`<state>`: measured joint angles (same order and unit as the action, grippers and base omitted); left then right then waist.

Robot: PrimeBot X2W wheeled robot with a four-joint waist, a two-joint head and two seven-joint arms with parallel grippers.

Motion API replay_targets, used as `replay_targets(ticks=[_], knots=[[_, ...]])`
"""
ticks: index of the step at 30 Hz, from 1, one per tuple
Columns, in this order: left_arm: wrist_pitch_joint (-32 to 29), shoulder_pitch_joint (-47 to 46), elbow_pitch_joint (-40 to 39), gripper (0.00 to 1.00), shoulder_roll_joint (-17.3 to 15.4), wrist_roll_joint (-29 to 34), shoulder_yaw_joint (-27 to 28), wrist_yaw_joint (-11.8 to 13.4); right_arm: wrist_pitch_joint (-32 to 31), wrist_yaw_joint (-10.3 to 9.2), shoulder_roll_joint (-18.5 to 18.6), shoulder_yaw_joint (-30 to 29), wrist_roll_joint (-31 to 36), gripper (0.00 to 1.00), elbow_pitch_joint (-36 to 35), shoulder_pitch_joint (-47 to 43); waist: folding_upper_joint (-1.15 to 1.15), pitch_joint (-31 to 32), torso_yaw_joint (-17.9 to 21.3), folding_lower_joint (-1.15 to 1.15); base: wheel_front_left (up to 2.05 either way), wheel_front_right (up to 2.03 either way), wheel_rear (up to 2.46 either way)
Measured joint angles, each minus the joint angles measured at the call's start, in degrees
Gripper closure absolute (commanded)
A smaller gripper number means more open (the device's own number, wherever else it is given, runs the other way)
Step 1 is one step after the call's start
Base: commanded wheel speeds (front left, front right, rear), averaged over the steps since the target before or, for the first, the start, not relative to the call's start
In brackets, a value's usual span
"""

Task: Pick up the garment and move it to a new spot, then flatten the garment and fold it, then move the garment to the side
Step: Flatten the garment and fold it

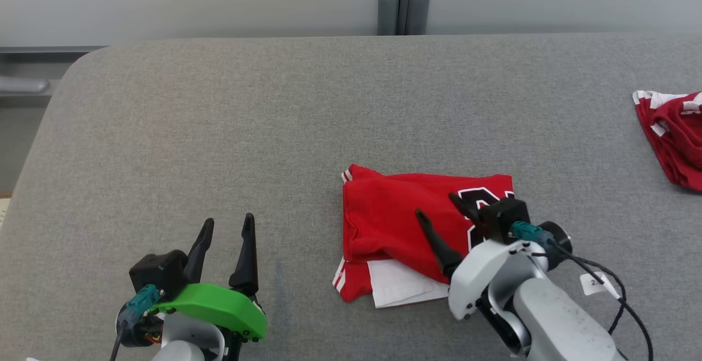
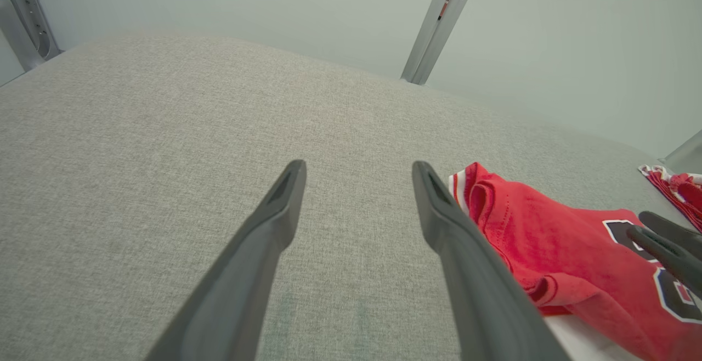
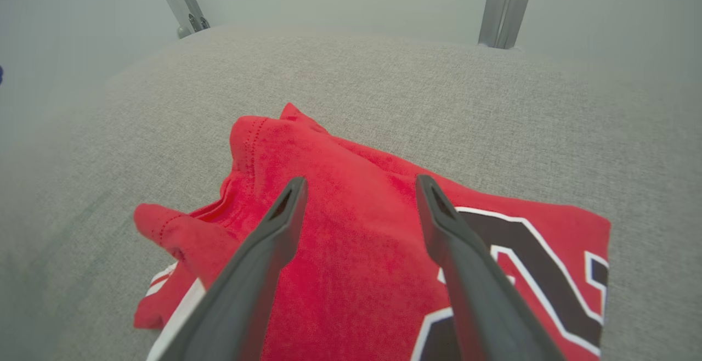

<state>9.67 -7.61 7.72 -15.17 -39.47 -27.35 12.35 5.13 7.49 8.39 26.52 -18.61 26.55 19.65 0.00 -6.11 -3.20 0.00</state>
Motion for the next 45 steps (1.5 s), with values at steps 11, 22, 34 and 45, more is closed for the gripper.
replay_targets(ticks=[11, 22, 34, 45], knots=[[0.5, -0.4, 0.5, 0.0, 0.0, -0.3, 0.4, 0.1, -0.5, 0.01, -4.1, 10.6, -2.7, 1.0, 8.9, 3.3, 0.0, -0.1, -2.8, 0.0, 0.0, 0.0, 0.0], [1.2, -0.1, 1.5, 0.0, -0.1, -1.3, 1.3, 0.4, 2.0, 0.01, -5.4, 20.7, -10.0, 0.72, 13.4, 5.3, 0.0, 0.7, -4.3, 0.0, 0.0, 0.0, 0.0], [3.6, -0.8, 2.4, 0.0, -0.1, 0.3, 1.5, 0.5, 9.6, 0.02, -2.3, 0.0, -2.0, 0.0, 7.9, 7.1, 0.0, 2.8, -0.8, 0.0, 0.0, 0.0, 0.0], [5.0, -0.6, 5.3, 0.0, 2.3, 1.6, 1.7, -1.2, 9.5, 0.01, -4.5, -21.9, 8.9, 0.0, -6.4, -7.9, 0.0, 5.7, 3.4, 0.0, 0.0, 0.0, 0.0]])
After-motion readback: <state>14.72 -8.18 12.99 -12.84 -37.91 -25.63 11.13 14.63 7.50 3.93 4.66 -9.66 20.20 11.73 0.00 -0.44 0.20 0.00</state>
